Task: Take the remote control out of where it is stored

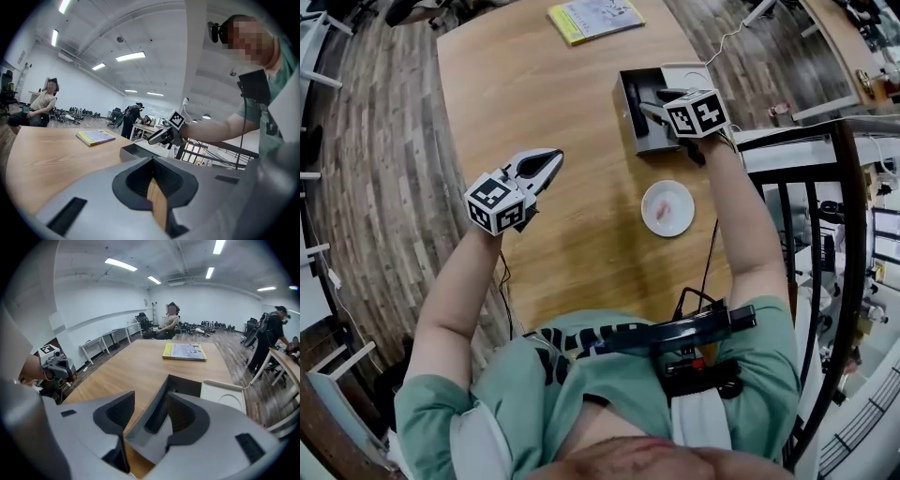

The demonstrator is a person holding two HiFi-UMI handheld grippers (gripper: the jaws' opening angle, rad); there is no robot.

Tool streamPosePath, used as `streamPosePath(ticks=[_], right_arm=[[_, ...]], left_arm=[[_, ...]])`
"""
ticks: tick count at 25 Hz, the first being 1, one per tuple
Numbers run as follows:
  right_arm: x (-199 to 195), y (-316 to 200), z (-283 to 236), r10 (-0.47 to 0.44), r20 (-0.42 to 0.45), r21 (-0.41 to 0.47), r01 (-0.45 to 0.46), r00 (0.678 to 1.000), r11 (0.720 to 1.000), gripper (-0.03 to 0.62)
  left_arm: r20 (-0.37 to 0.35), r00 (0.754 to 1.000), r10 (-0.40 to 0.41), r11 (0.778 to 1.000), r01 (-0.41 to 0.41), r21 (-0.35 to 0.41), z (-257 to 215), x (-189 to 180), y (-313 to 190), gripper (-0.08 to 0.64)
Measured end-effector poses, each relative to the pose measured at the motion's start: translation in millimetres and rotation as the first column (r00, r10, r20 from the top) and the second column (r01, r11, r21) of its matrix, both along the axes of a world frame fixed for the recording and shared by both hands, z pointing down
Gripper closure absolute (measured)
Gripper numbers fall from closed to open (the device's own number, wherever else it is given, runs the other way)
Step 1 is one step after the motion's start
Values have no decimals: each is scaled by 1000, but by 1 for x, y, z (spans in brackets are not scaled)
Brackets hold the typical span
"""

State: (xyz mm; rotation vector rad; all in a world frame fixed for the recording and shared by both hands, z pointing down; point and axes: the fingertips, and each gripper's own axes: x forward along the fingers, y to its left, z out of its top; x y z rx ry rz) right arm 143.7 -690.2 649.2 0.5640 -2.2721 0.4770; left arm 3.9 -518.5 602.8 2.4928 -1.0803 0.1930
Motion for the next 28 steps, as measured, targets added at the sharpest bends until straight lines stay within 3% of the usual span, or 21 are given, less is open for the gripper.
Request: streamPosePath(ticks=[14,22,28], right_arm=[[-4,-13,90,-60,-147,-44,54,987,998,382],[-6,-20,110,-68,-279,10,73,958,997,382],[-4,-22,120,-41,-339,-71,19,940,997,379]], left_arm=[[5,999,38,999,-38,-34,51,6,-14,565],[-3,999,53,997,-53,-52,65,10,-14,565],[-3,999,51,997,-51,-52,67,8,-14,565]])
